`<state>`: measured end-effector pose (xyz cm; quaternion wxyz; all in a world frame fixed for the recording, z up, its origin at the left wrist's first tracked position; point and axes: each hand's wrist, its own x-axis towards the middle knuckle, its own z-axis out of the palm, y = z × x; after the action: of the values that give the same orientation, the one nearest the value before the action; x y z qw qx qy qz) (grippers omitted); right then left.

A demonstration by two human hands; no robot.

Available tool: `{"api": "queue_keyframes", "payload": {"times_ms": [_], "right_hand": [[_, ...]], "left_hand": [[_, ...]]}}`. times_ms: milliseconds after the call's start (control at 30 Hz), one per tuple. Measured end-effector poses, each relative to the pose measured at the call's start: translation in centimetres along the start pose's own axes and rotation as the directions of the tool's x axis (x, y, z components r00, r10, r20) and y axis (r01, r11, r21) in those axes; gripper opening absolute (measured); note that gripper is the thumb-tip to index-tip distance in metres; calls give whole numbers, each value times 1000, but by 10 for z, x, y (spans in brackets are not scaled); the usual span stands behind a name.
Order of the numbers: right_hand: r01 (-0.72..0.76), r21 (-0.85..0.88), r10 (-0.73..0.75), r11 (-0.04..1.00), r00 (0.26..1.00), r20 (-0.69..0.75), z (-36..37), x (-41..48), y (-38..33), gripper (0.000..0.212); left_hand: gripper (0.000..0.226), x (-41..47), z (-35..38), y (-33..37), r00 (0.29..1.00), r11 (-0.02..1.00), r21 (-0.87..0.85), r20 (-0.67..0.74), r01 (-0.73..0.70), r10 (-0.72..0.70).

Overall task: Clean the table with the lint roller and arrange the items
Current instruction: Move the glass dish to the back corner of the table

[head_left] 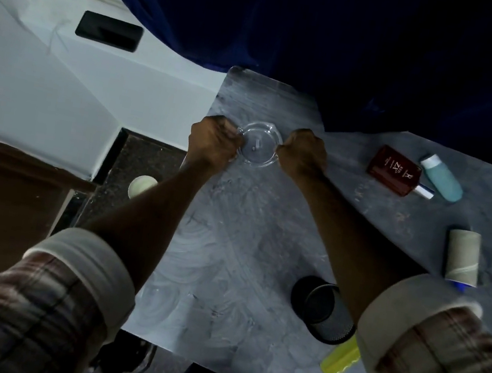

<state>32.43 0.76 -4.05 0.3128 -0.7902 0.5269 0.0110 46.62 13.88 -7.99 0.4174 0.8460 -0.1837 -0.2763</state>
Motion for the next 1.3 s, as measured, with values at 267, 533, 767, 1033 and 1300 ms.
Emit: {"api": "queue_keyframes", "payload": {"times_ms": [267,533,767,1033,1300], "right_hand": [[-3,6,4,1000,1000,-19,8,12,-4,27],[4,28,-3,1000,1000,-25,11,17,-3,31],[-5,40,6,999,1000,-30,12,18,0,36],[68,-64,-70,996,997,-33,-3,6,2,42],[253,-10,-252,967,958,-137,-88,-115,86,10]], "left_hand": [[28,15,1,-2,999,1000,12,-31,22,-21],[14,17,3,2,999,998,62,-43,5,-2],[12,15,6,5,998,998,47,-58,37,-34],[4,2,-1,12,991,998,22,-123,54,-51],[25,-145,2,3,979,978,-98,76,-184,191]]}}
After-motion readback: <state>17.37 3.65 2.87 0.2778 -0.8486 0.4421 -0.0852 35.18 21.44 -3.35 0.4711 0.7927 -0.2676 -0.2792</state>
